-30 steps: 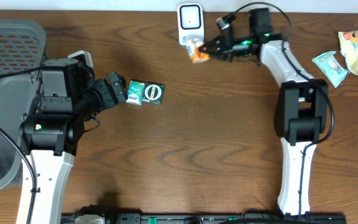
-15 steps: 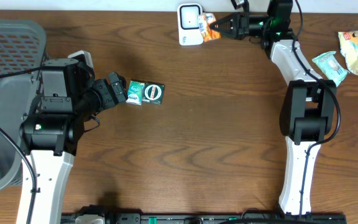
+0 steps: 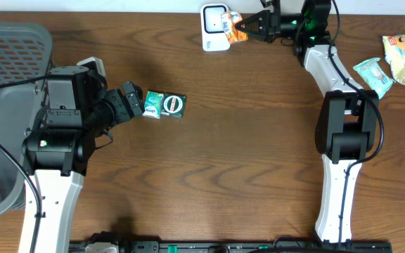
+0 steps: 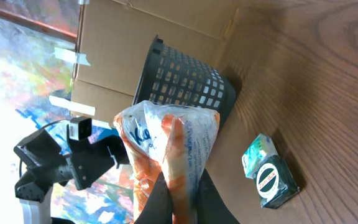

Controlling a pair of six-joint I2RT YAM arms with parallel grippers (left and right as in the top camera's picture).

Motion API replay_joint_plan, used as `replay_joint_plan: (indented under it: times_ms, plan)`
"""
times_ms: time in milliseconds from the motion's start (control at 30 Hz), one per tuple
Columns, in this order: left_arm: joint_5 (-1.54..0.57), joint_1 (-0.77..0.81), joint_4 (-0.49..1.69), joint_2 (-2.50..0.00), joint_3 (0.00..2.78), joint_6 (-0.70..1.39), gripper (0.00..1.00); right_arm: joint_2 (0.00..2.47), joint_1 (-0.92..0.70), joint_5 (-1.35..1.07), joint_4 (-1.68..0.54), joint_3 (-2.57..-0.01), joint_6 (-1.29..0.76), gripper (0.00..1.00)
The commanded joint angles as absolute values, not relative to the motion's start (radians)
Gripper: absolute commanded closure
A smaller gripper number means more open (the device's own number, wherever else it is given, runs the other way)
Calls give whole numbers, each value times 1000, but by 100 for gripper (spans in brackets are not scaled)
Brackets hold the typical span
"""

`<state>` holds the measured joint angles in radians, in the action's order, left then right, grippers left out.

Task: Scan the item barcode
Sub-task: 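Lift the orange pack up to the white scanner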

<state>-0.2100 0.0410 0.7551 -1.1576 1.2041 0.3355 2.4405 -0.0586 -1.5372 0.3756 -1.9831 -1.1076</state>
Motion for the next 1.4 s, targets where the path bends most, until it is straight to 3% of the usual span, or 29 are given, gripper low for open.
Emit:
replay_joint_plan:
  times_ms: [0,533,800,933,1367]
  plan:
    - [-204,38,755,-1157,1219,318,2,2427,-65,-1535,378,-1995,-1121,99]
    - [-204,38,755,-1157,1219,318,2,2428,-190,-1489,371,-1995,-963,98]
    - [-204,38,755,-1157,1219,318,2,2428,-237,-1222,371,-1995,-993,98]
    - [-204,38,755,-1157,1219,318,2,2428,-233,-1098,355,-1995,-897,98]
    - [-204,38,755,-1157,1219,318,2,2375,-146,-894,-144,-1995,-507,99]
